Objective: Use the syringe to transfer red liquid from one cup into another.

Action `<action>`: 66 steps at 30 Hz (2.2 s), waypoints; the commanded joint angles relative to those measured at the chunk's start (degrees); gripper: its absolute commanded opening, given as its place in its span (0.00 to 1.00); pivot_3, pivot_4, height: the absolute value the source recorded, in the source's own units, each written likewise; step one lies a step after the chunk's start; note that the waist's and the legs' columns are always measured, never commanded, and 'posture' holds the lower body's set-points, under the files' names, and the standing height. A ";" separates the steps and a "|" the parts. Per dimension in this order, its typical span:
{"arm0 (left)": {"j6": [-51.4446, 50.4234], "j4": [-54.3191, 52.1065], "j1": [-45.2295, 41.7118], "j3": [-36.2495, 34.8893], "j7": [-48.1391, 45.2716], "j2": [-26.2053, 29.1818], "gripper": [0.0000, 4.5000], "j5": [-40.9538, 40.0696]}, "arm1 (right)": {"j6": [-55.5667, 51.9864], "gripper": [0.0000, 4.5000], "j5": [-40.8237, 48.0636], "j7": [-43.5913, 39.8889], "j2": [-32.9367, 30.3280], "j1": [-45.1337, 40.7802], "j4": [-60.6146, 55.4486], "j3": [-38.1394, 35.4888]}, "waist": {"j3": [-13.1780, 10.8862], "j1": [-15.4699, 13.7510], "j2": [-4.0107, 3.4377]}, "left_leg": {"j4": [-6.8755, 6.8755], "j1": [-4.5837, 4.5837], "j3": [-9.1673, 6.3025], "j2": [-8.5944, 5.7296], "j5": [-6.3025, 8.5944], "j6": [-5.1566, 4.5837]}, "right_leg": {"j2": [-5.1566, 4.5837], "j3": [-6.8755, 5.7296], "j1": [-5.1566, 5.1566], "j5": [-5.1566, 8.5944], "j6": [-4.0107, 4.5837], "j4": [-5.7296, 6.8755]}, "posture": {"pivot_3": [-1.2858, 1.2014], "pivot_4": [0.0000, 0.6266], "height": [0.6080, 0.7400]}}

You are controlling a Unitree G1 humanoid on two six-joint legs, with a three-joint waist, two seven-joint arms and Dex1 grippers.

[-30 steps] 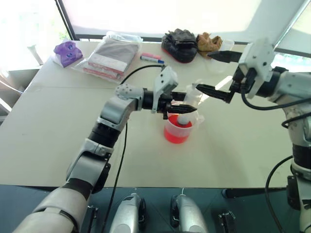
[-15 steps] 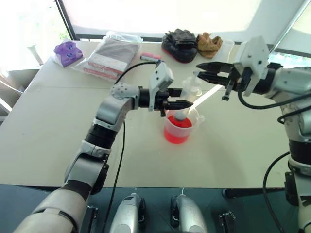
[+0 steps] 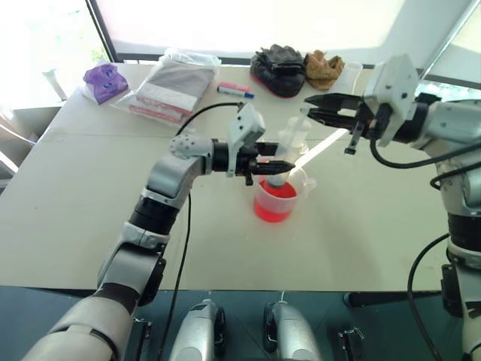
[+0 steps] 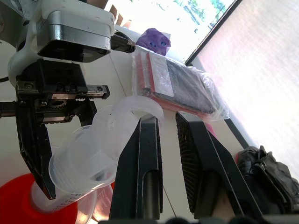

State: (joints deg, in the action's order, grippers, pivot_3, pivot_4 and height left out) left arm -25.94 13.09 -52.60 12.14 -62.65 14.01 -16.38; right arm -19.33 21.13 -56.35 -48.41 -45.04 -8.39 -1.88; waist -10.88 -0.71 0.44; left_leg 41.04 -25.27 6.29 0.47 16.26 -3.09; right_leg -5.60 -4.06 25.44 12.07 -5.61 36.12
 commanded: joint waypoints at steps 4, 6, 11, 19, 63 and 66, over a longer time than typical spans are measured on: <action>0.21 -0.35 -0.72 2.15 -1.71 -1.08 0.35 0.11 | -1.94 0.31 1.00 1.51 -2.66 -0.88 -0.60 -5.34 | 0.00 -0.02 0.00 | 0.00 0.00 0.00 0.00 0.00 0.00 | 0.00 0.00 0.00 0.00 0.00 0.00 | 0.52 0.24 1.00; 0.21 -0.43 -0.91 1.83 -1.74 -1.04 0.35 -0.16 | -1.71 0.54 0.08 2.13 -3.11 -0.34 -0.67 -5.62 | 0.00 0.02 0.00 | 0.00 0.00 0.00 0.00 0.00 0.00 | 0.00 0.00 0.00 0.00 0.00 0.00 | 0.52 0.24 1.00; 0.78 -0.08 -1.88 0.19 -0.74 -1.67 0.35 -0.85 | -3.42 0.98 0.45 0.91 -6.16 2.41 -1.64 -7.17 | 0.00 -0.04 0.00 | 0.00 0.00 -0.02 0.00 0.00 0.00 | -0.02 -0.01 0.00 0.00 0.01 -0.01 | 0.52 0.24 1.00; 0.24 1.10 -4.93 -3.12 0.58 -1.44 0.35 -2.50 | -21.36 0.98 15.24 -1.78 -11.81 11.00 -7.20 -19.37 | 0.00 -0.01 0.00 | 0.00 -0.02 -0.04 0.01 0.02 -0.03 | -0.20 -0.02 0.00 -0.01 0.02 -0.03 | 0.52 0.24 1.00; 26.19 50.65 -31.12 -12.14 2.77 -6.15 0.35 5.38 | 4.15 0.98 1.03 5.51 -1.15 -7.84 8.85 -5.50 | 0.00 0.16 0.00 | -0.01 -0.09 0.02 0.02 0.16 -0.27 | 0.01 -0.16 0.08 -0.14 0.12 -0.09 | 0.52 0.24 1.00; 26.82 51.17 -31.23 -12.25 2.79 -6.56 0.35 5.79 | 11.15 0.98 -3.87 5.24 1.37 -11.58 16.02 -2.36 | 0.00 0.26 0.00 | -0.01 -0.09 0.05 0.02 0.16 -0.28 | 0.02 -0.15 0.08 -0.14 0.12 -0.08 | 0.52 0.24 1.00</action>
State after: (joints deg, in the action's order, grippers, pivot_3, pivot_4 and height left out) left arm -0.56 65.02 -82.83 0.98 -59.72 7.55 -10.68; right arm -12.13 19.49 -50.97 -46.95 -54.55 5.58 -4.29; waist -10.88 -0.45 0.44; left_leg 41.03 -25.36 6.34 0.49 16.41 -3.36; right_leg -5.57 -4.21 25.52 11.93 -5.50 36.05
